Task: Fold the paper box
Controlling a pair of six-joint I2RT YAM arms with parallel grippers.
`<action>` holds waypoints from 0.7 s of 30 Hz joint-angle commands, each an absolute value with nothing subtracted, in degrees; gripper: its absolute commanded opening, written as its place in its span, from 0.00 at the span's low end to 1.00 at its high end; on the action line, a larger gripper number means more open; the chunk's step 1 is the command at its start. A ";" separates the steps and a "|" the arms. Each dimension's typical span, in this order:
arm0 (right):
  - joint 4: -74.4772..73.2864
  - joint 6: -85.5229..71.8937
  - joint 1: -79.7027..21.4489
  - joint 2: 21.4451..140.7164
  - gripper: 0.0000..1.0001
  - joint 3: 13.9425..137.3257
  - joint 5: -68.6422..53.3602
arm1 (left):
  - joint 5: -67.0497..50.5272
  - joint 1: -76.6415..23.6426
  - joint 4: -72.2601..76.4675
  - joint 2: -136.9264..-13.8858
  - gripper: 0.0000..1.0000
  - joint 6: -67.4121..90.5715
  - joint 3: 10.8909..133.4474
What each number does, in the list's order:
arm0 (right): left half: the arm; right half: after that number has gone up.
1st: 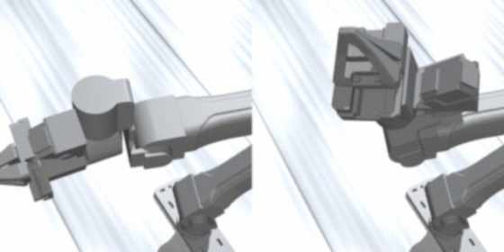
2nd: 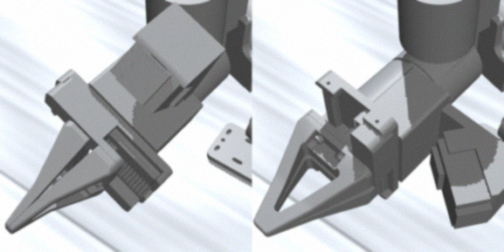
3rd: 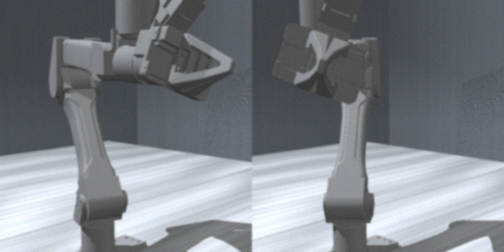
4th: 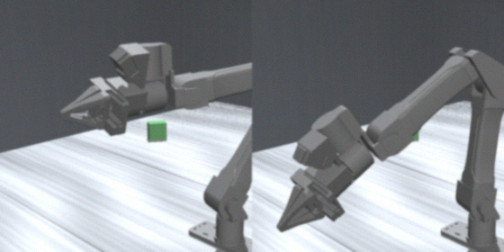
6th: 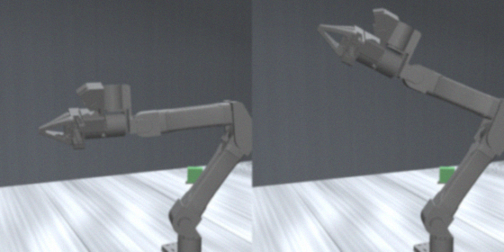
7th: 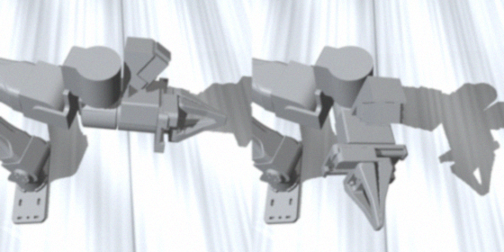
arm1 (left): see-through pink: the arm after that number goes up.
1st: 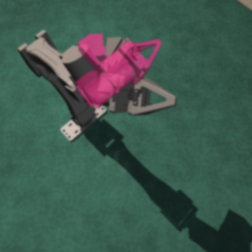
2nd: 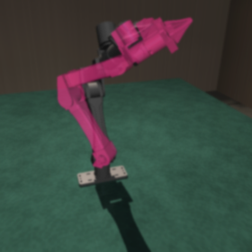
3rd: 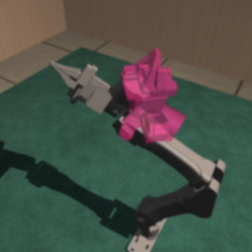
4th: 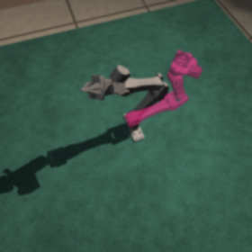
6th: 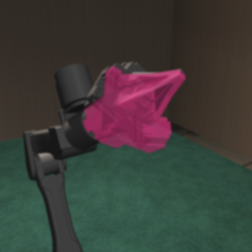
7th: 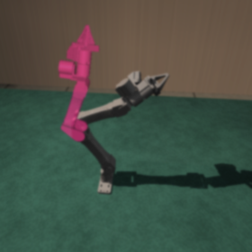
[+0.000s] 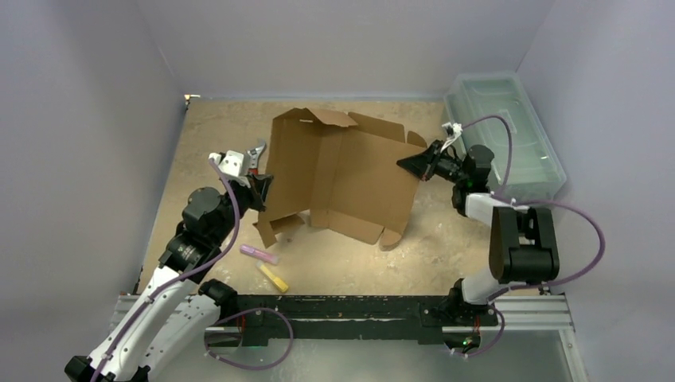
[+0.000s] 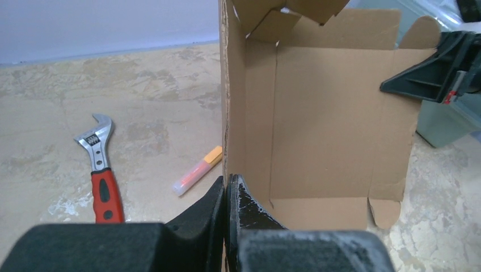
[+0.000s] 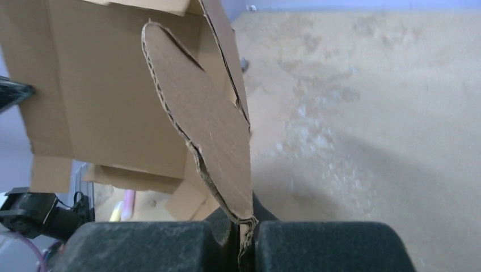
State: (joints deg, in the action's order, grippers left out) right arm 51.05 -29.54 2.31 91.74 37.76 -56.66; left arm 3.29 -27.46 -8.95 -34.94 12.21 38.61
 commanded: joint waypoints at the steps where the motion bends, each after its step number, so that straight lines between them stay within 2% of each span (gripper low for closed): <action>1: 43.16 -23.45 2.64 79.87 0.00 42.68 -57.61 | 2.89 -27.60 -5.57 -36.35 0.00 17.15 38.74; 4: 27.09 -12.57 2.64 73.24 0.00 47.71 -55.75 | 2.34 -27.55 -2.16 -37.50 0.00 19.38 38.42; 10: 5.83 -2.52 2.72 67.53 0.00 61.52 -51.32 | 2.29 -27.60 7.67 -41.46 0.00 23.23 38.92; 21: -11.38 9.85 2.81 62.55 0.00 71.57 -43.85 | -1.72 -27.60 22.90 -54.28 0.00 28.22 33.91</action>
State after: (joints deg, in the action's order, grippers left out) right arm -3.75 3.01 2.68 63.96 67.77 -47.68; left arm 1.50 -27.46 13.28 -50.87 24.86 36.03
